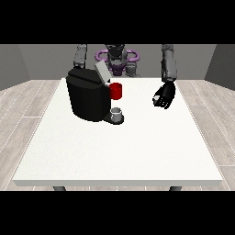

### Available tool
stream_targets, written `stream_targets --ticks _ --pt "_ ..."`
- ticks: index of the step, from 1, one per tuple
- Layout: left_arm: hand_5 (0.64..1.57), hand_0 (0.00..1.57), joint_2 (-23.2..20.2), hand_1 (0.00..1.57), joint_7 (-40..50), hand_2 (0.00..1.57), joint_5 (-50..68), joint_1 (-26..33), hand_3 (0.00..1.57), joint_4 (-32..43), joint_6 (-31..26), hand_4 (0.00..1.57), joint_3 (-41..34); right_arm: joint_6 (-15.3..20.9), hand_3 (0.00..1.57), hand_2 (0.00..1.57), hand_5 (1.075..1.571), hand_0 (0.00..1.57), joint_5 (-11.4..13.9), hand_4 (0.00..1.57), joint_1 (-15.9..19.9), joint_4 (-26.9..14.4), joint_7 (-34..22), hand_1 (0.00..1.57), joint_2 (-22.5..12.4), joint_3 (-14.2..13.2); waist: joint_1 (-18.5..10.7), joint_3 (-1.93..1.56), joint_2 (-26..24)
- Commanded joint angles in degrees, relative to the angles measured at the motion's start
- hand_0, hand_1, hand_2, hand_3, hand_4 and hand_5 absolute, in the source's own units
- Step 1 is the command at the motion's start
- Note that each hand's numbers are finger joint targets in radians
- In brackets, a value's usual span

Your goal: Insert the coffee pod into the coffee machine and close the lid

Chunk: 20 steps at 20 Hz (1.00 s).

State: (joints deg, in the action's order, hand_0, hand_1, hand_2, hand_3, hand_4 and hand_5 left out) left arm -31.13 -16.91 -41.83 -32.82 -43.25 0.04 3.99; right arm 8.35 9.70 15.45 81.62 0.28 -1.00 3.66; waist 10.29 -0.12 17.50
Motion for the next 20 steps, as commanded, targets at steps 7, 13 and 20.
stream_targets --ticks 7,13,20 --pt "1.571 0.91 1.3 0.91 -3.3 1.05 -5.3 -2.7 0.96 8.8 0.6 0.41 -0.1 -0.6 0.00 0.00 1.571 0.00 -0.8 0.00 -2.1 -2.5 2.3 0.00 0.7 -0.6 -0.3 0.14 -2.2" --pt "1.571 1.37 3.3 1.37 -3.8 1.37 -2.4 -5.1 1.30 6.0 -5.5 0.48 -1.2 2.3 0.00 0.00 1.571 0.00 2.3 0.00 -4.2 -7.2 -0.3 0.00 -0.5 -1.7 -2.2 0.12 -8.3" --pt "1.571 1.41 5.0 1.41 -1.0 1.40 -0.4 -10.1 1.31 5.6 -13.6 0.51 -2.7 1.0 0.00 0.00 1.571 0.00 2.5 0.00 -2.9 -9.8 -1.4 0.00 -2.0 -2.5 -1.9 0.11 -11.4"
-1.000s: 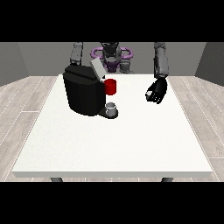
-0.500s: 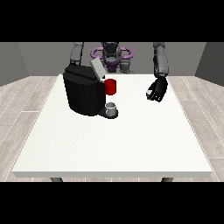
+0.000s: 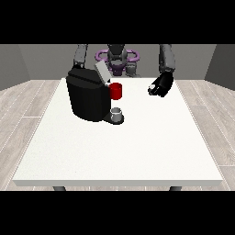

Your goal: Insert the coffee pod into the coffee machine and close the lid

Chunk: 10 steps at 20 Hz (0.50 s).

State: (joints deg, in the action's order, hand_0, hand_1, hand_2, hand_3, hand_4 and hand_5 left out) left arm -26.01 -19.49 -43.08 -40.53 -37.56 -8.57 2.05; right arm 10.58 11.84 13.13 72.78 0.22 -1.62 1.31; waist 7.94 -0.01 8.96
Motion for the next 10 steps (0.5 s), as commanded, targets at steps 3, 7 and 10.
stream_targets --ticks 3,7,10 --pt "1.571 1.37 2.2 1.37 4.4 1.38 0.8 -6.1 1.33 -4.2 -10.3 0.50 1.1 0.0 0.00 0.00 1.571 0.00 -1.4 0.00 -0.5 -8.4 5.0 0.00 -1.2 -3.5 -1.9 -0.06 -3.5" --pt "1.571 1.40 -0.2 1.40 3.0 1.40 1.6 -9.1 1.34 -5.2 -15.4 0.60 0.1 0.5 0.00 0.00 1.571 0.00 -0.1 0.00 2.5 -7.6 2.2 0.00 -1.1 -2.7 -2.5 -0.02 -5.1" --pt "1.571 1.33 3.4 1.33 9.1 1.35 1.3 -12.7 1.32 -6.3 -16.2 0.59 0.0 0.3 0.00 0.00 1.571 0.00 -0.3 0.00 2.5 -9.1 3.0 0.00 0.3 -2.1 -1.2 -0.03 -5.4"
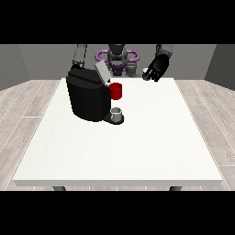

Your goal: Insert the coffee pod into the coffee machine and close the lid

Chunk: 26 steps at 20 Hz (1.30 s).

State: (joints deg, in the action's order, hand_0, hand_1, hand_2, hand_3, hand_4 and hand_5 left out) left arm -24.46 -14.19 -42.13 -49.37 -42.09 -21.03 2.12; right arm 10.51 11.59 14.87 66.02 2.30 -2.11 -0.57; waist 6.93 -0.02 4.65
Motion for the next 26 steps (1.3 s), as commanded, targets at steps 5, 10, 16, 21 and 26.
stream_targets --ticks 5,10,16,21,26 --pt "1.571 1.34 4.1 1.34 5.4 1.37 0.2 -5.6 1.35 -2.7 -2.6 0.56 -1.0 -1.1 0.00 0.00 1.571 0.00 -1.7 0.00 2.0 -0.5 1.6 0.00 0.8 -0.7 1.5 0.00 0.0" --pt "1.571 1.22 6.5 1.22 12.8 1.27 2.7 -10.6 1.29 -2.0 -3.8 0.51 -4.9 -0.5 0.00 0.00 1.571 0.00 -0.8 0.00 1.9 -0.6 3.7 0.00 1.2 0.1 3.2 0.00 0.3" --pt "1.571 1.22 -0.8 1.22 9.1 1.27 3.3 -15.2 1.26 1.2 -3.9 0.47 -8.8 -1.5 0.00 0.00 1.571 0.00 -0.7 0.00 5.3 6.7 -0.6 0.00 0.8 1.5 8.9 0.03 4.6" --pt "1.571 1.25 -1.2 1.25 12.4 1.30 2.0 -18.4 1.25 2.8 -3.9 0.48 -8.8 -0.6 0.00 0.00 1.571 0.00 0.1 0.04 8.7 8.2 -3.3 0.00 -0.8 0.4 9.9 0.02 6.6" --pt "1.571 1.29 -2.0 1.29 10.7 1.32 1.8 -19.4 1.26 3.4 -3.1 0.48 -9.3 -0.9 0.00 0.00 1.571 0.00 -1.2 0.19 7.9 9.3 -4.0 0.00 0.2 0.2 10.9 0.02 8.4"
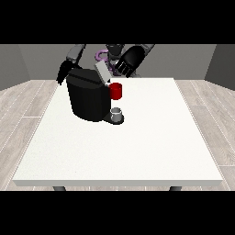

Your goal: Insert the coffee pod into the coffee machine and close the lid

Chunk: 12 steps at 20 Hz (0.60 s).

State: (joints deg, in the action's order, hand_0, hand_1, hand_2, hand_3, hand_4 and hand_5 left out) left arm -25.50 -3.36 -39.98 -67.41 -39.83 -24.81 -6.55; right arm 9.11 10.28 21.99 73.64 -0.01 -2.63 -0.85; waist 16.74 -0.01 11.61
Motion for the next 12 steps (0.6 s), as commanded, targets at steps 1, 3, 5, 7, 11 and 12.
stream_targets --ticks 1,3,5,7,11,12 --pt "1.571 1.26 0.2 1.26 1.3 1.30 -0.5 -3.0 1.24 0.9 1.0 0.49 -0.4 0.3 0.00 0.00 1.571 0.00 0.6 0.00 2.2 0.3 0.3 0.00 -0.5 -0.2 1.2 -0.01 3.5" --pt "1.571 1.20 -0.5 1.20 0.7 1.29 -0.8 -2.4 1.25 1.8 0.1 0.49 -0.3 -0.4 0.00 0.00 1.571 0.00 -1.2 0.00 3.1 1.4 -2.0 0.00 -0.5 -1.2 1.0 0.00 2.7" --pt "1.571 1.19 2.3 1.19 1.3 1.27 -1.8 -2.0 1.23 1.3 3.0 0.47 0.9 1.0 0.00 0.00 1.571 0.00 0.5 0.06 3.8 0.5 -1.6 0.00 -1.0 -1.1 1.0 0.00 4.5" --pt "1.571 1.17 0.8 1.17 2.8 1.24 -0.3 -4.6 1.22 2.8 -0.8 0.46 -0.9 0.5 0.00 0.00 1.571 0.00 -0.3 0.12 2.2 0.6 -1.3 0.00 0.7 -0.2 1.7 -0.01 3.2" --pt "1.571 1.26 0.8 1.26 0.0 1.29 -1.3 -3.2 1.23 2.6 0.0 0.43 0.3 1.0 0.00 0.00 1.571 0.00 1.0 0.00 3.1 0.7 -3.1 0.00 -1.5 -1.0 0.4 0.01 3.1" --pt "1.571 1.24 1.0 1.24 -0.3 1.29 -1.3 -4.5 1.22 1.8 1.4 0.43 -0.1 0.4 0.00 0.00 1.571 0.00 -0.4 0.00 3.6 -0.8 0.9 0.00 -1.5 -2.2 0.8 -0.01 6.9"
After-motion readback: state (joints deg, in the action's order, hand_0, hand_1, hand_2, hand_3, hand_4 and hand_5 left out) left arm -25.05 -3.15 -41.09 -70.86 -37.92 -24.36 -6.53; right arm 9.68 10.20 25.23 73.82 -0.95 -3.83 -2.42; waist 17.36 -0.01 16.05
